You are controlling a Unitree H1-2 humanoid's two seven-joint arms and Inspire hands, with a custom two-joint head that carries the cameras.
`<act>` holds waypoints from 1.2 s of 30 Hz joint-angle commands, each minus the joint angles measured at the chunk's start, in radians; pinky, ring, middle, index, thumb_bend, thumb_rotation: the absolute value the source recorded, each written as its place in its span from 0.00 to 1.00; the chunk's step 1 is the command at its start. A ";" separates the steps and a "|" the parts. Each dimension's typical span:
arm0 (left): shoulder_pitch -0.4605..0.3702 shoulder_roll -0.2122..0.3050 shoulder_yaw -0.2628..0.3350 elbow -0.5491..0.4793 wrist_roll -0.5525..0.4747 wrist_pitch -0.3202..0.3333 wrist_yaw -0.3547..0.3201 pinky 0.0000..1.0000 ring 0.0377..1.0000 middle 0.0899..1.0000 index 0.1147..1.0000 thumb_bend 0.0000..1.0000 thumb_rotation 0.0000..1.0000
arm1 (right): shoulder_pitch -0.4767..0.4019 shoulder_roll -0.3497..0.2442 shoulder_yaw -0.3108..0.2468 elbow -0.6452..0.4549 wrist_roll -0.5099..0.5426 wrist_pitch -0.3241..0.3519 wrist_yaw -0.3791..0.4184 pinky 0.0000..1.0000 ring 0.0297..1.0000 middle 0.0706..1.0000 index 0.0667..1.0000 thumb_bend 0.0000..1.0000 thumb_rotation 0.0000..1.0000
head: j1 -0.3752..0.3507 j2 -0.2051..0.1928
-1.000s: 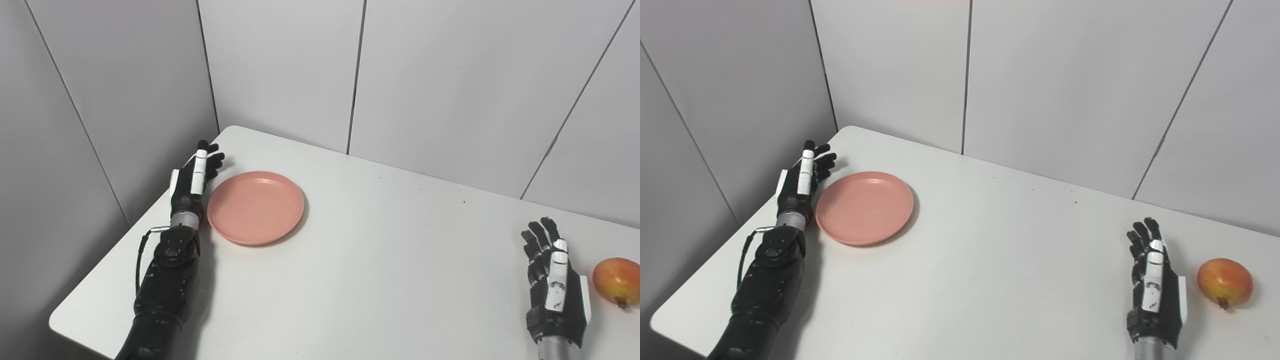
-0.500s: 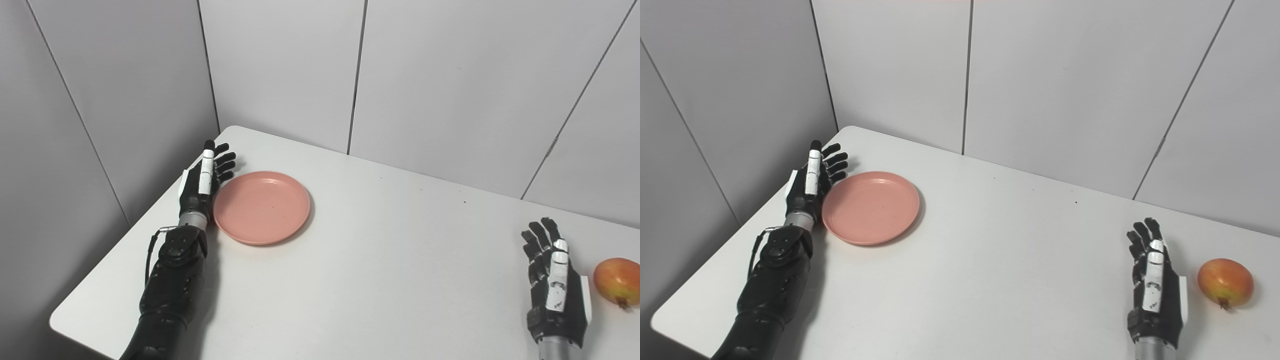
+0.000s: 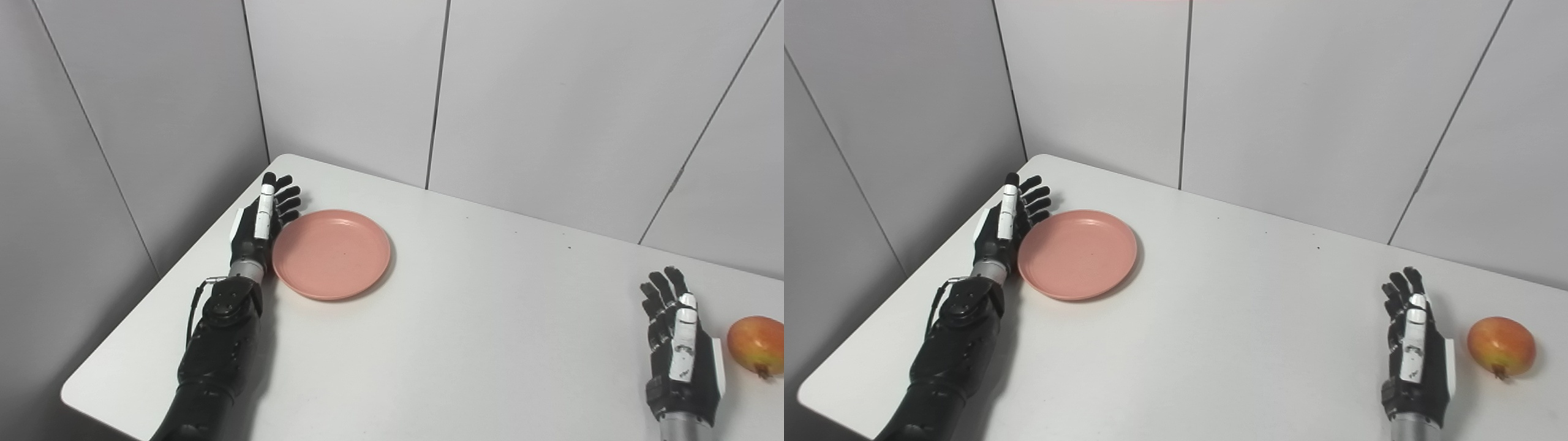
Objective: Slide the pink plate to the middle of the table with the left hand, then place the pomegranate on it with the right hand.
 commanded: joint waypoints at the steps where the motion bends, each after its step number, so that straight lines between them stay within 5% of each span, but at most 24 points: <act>1: -0.047 -0.008 -0.015 -0.011 0.006 -0.027 -0.018 0.78 0.79 0.77 0.75 0.80 1.00 | 0.026 -0.001 -0.004 0.032 0.001 -0.030 0.012 0.97 0.90 0.89 0.90 0.57 0.92 | -0.001 0.001; 27: -0.063 -0.109 -0.077 -0.148 0.031 0.116 -0.008 0.78 0.80 0.78 0.75 0.79 1.00 | 0.028 0.004 -0.004 0.026 -0.004 -0.026 0.003 0.95 0.89 0.88 0.89 0.58 0.92 | -0.022 0.016; 36: -0.071 -0.152 -0.116 -0.146 0.074 0.110 0.003 0.79 0.81 0.79 0.77 0.81 1.00 | 0.033 0.008 -0.002 0.010 -0.016 -0.013 -0.006 0.95 0.89 0.88 0.88 0.60 0.91 | -0.043 0.036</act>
